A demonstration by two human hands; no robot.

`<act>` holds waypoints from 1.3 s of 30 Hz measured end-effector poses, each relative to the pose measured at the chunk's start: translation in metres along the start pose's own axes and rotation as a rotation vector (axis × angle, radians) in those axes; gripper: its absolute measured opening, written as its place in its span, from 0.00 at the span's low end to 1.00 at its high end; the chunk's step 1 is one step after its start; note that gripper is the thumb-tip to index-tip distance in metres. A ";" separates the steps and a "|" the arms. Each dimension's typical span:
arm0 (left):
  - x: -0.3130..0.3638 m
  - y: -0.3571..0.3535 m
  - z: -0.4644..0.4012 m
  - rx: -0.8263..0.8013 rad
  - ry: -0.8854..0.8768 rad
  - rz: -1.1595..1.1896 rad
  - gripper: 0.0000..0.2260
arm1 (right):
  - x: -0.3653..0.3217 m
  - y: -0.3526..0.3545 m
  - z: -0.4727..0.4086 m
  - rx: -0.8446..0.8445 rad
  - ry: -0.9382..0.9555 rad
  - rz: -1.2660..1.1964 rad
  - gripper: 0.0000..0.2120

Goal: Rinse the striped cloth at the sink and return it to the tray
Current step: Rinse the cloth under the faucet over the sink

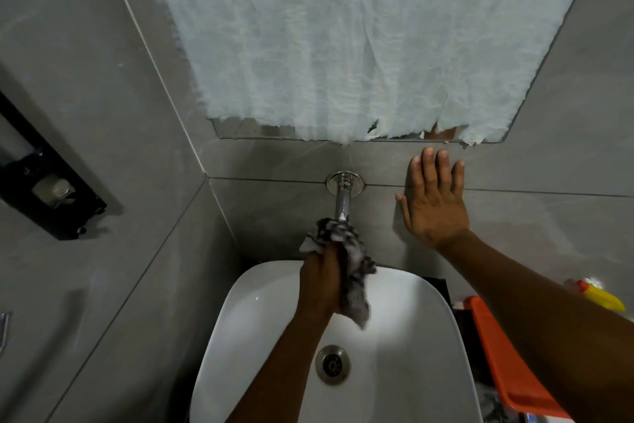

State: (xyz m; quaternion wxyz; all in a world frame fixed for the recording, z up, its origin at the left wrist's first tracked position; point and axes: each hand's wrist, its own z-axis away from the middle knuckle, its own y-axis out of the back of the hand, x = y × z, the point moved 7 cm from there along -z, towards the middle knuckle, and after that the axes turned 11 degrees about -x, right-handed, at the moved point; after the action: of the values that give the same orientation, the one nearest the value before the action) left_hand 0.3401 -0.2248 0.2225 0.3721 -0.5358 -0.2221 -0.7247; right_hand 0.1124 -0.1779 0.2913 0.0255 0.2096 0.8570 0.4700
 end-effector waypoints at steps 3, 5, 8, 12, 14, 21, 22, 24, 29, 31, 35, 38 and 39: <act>0.041 -0.007 0.003 0.094 -0.213 -0.537 0.10 | 0.001 -0.002 0.000 0.027 0.007 0.014 0.41; 0.066 -0.013 -0.001 0.164 -0.230 -0.776 0.14 | 0.001 -0.004 0.000 0.037 0.015 0.017 0.40; 0.088 -0.022 -0.025 0.149 0.005 -1.120 0.19 | 0.001 -0.006 0.000 0.044 0.016 0.010 0.40; 0.111 -0.033 -0.059 0.042 0.231 -1.334 0.26 | 0.003 -0.008 0.001 0.060 0.013 0.014 0.40; 0.116 -0.034 -0.078 -0.041 0.275 -1.151 0.27 | 0.004 -0.009 0.001 0.078 0.019 0.024 0.40; 0.072 -0.035 -0.087 -0.423 0.243 0.396 0.04 | 0.004 -0.013 0.001 0.037 0.017 -0.005 0.42; 0.071 -0.034 -0.090 -0.417 0.225 0.458 0.07 | 0.004 -0.013 0.001 0.029 0.016 -0.007 0.42; 0.076 -0.035 -0.093 -0.378 0.238 0.339 0.09 | 0.004 -0.013 0.000 0.023 0.011 -0.003 0.42; 0.106 -0.029 -0.086 -0.048 0.160 -0.720 0.16 | 0.004 -0.011 -0.001 -0.013 -0.004 -0.001 0.41; 0.110 -0.030 -0.078 0.015 0.027 -0.804 0.14 | 0.004 -0.012 0.000 -0.021 -0.006 -0.003 0.40; 0.080 -0.013 -0.052 0.041 -0.101 -0.562 0.10 | 0.003 -0.012 -0.002 -0.047 -0.013 -0.013 0.40; 0.042 -0.004 -0.034 -0.049 -0.074 -0.196 0.07 | 0.001 -0.010 -0.001 -0.082 -0.033 -0.016 0.39; 0.032 -0.002 -0.030 -0.073 -0.061 -0.116 0.08 | 0.000 -0.009 -0.001 -0.098 -0.047 -0.026 0.39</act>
State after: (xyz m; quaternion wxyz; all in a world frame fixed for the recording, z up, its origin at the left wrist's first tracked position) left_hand 0.3154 -0.2548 0.2429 0.3027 -0.5572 -0.2374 -0.7359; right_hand 0.1092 -0.1828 0.2843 0.0617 0.2080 0.8348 0.5060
